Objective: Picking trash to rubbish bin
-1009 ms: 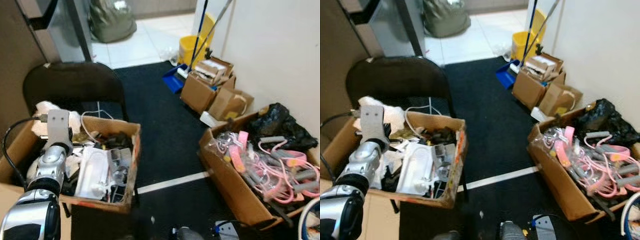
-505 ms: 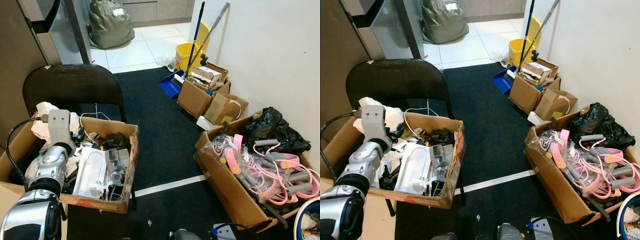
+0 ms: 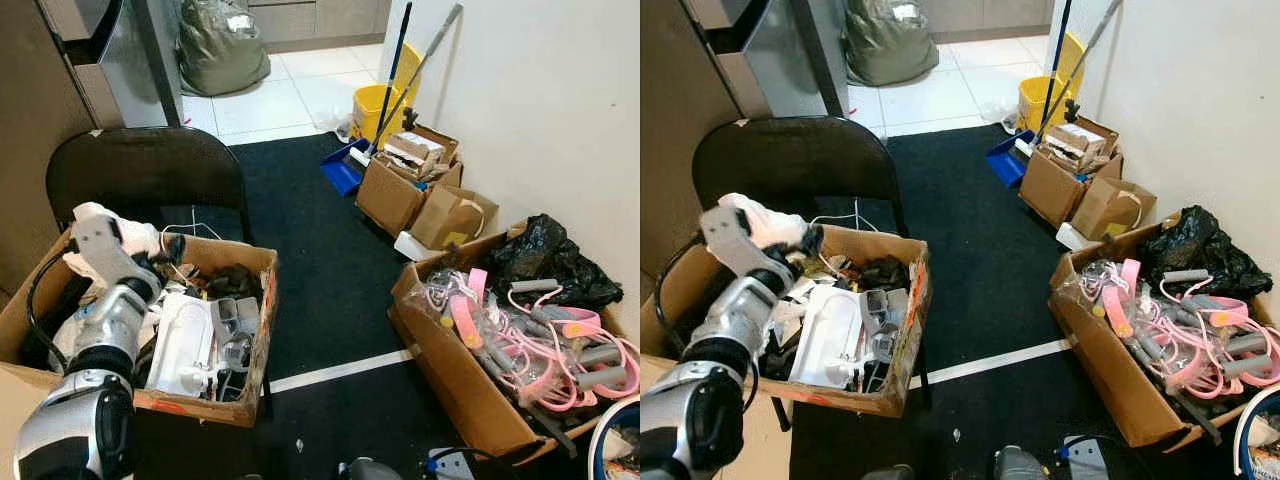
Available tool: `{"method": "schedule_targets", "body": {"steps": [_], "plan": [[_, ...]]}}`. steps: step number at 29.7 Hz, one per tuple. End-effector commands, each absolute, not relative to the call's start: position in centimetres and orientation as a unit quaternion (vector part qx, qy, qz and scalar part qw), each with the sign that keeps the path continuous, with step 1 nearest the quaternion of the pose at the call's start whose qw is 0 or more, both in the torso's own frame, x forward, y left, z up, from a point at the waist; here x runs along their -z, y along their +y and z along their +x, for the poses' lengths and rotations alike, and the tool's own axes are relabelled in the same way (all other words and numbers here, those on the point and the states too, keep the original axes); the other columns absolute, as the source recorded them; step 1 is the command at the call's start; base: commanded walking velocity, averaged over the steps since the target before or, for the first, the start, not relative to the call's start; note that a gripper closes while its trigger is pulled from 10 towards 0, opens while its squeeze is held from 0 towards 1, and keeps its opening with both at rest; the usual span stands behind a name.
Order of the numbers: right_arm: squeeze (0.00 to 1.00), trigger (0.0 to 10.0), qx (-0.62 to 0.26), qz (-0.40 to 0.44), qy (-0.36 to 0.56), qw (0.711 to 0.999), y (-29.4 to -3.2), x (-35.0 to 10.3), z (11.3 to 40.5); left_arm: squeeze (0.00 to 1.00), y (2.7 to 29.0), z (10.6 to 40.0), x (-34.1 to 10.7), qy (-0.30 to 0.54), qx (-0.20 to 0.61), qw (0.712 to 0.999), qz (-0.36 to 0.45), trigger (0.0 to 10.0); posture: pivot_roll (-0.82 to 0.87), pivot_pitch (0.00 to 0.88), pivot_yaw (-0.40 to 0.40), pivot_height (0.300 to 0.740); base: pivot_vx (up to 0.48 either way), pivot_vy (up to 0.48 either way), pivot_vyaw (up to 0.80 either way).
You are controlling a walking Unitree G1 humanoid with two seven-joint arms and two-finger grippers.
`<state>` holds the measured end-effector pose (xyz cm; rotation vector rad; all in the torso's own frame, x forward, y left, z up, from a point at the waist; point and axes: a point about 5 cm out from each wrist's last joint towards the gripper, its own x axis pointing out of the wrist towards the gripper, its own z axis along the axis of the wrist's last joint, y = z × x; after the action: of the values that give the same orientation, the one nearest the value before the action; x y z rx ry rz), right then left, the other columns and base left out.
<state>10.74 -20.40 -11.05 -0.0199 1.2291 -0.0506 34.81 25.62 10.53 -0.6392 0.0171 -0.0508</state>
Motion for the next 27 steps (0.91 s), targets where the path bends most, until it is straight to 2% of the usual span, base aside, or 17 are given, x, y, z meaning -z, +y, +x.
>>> {"method": "schedule_targets", "body": {"steps": [1, 2, 4, 6, 8, 12, 14, 15, 17, 19, 20, 21, 24, 25, 27], "plan": [[0.00, 10.0, 0.037, 0.018, 0.568, 0.822, -19.9, 11.1, 10.6, 0.00, 25.3, 34.7, -10.5, 0.000, 0.044, 0.935, -0.353, 10.0, 0.01, 0.092, 0.028, 0.740, 0.000, 0.000, 0.00], [0.00, 10.0, 0.045, 0.027, 0.560, 0.827, -19.9, 11.1, 10.7, 0.00, 25.2, 34.7, -10.8, -0.016, 0.063, 0.923, -0.380, 10.0, 0.01, 0.092, 0.028, 0.740, 0.000, 0.000, 0.00], [0.00, 10.0, 0.045, 0.027, 0.560, 0.827, -19.9, 11.1, 10.7, 0.00, 25.2, 34.7, -10.8, -0.016, 0.063, 0.923, -0.380, 10.0, 0.01, 0.092, 0.028, 0.740, 0.000, 0.000, 0.00], [0.00, 10.0, 0.057, 0.045, 0.543, 0.837, -19.9, 11.0, 11.0, 0.00, 24.9, 34.5, -11.5, -0.050, 0.101, 0.895, -0.432, 10.0, 0.02, 0.094, 0.029, 0.740, 0.000, 0.000, 0.00], [0.00, 10.0, 0.061, 0.053, 0.532, 0.843, -19.9, 10.9, 11.2, 0.00, 24.7, 34.4, -11.7, -0.062, 0.116, 0.887, -0.442, 10.0, 0.02, 0.094, 0.023, 0.740, 0.000, 0.000, 0.00], [0.00, 10.0, 0.034, 0.053, 0.485, 0.872, -19.7, 10.4, 12.2, 0.00, 24.0, 34.0, -11.1, -0.049, 0.136, 0.902, -0.406, 10.0, 0.02, 0.096, 0.022, 0.740, 0.000, 0.000, 0.00], [0.00, 10.0, 0.004, 0.040, 0.410, 0.911, -21.3, 7.5, 18.5, 0.00, 24.2, 33.9, -11.1, -0.048, 0.134, 0.903, -0.406, 10.0, 0.02, 0.096, 0.022, 0.740, 0.000, 0.000, 0.00], [0.00, 10.0, 0.004, 0.040, 0.410, 0.911, -21.3, 7.5, 18.5, 0.00, 24.2, 33.9, -11.1, -0.048, 0.134, 0.903, -0.406, 10.0, 0.02, 0.096, 0.022, 0.740, 0.000, 0.000, 0.00], [0.00, 10.0, -0.039, 0.040, 0.340, 0.939, -21.3, 4.1, 24.1, 0.00, 24.2, 33.8, -11.2, -0.049, 0.138, 0.903, -0.404, 10.0, 0.02, 0.096, 0.022, 0.740, 0.000, 0.000, 0.36], [0.00, 10.0, -0.088, 0.033, 0.290, 0.952, -19.9, 1.8, 27.0, 0.00, 24.1, 33.8, -11.6, -0.053, 0.151, 0.902, -0.402, 10.0, 0.02, 0.096, 0.022, 0.740, 0.000, 0.000, 0.78], [0.00, 10.0, -0.115, 0.030, 0.263, 0.958, -19.0, 0.7, 28.3, 0.00, 24.0, 33.7, -11.9, -0.058, 0.162, 0.900, -0.401, 10.0, 0.02, 0.096, 0.022, 0.740, 0.000, 0.000, 0.78], [0.00, 10.0, -0.115, 0.030, 0.263, 0.958, -19.0, 0.7, 28.3, 0.00, 24.0, 33.7, -11.9, -0.058, 0.162, 0.900, -0.401, 10.0, 0.02, 0.096, 0.022, 0.740, 0.000, 0.000, 0.78], [0.00, 10.0, -0.192, 0.026, 0.193, 0.962, -16.3, -2.3, 31.1, 0.00, 23.5, 33.4, -12.9, -0.076, 0.204, 0.892, -0.396, 10.0, 0.02, 0.096, 0.022, 0.740, 0.000, 0.000, 0.78], [0.00, 10.0, -0.192, 0.026, 0.193, 0.962, -16.3, -2.3, 31.1, 0.00, 23.5, 33.4, -12.9, -0.076, 0.204, 0.892, -0.396, 10.0, 0.02, 0.096, 0.022, 0.740, 0.000, 0.000, 0.78], [0.00, 10.0, -0.261, 0.019, 0.139, 0.955, -13.7, -4.7, 32.6, 0.00, 23.0, 32.8, -13.3, -0.086, 0.243, 0.885, -0.389, 10.0, 0.05, 0.095, 0.011, 0.740, 0.000, 0.000, 0.78]]}}
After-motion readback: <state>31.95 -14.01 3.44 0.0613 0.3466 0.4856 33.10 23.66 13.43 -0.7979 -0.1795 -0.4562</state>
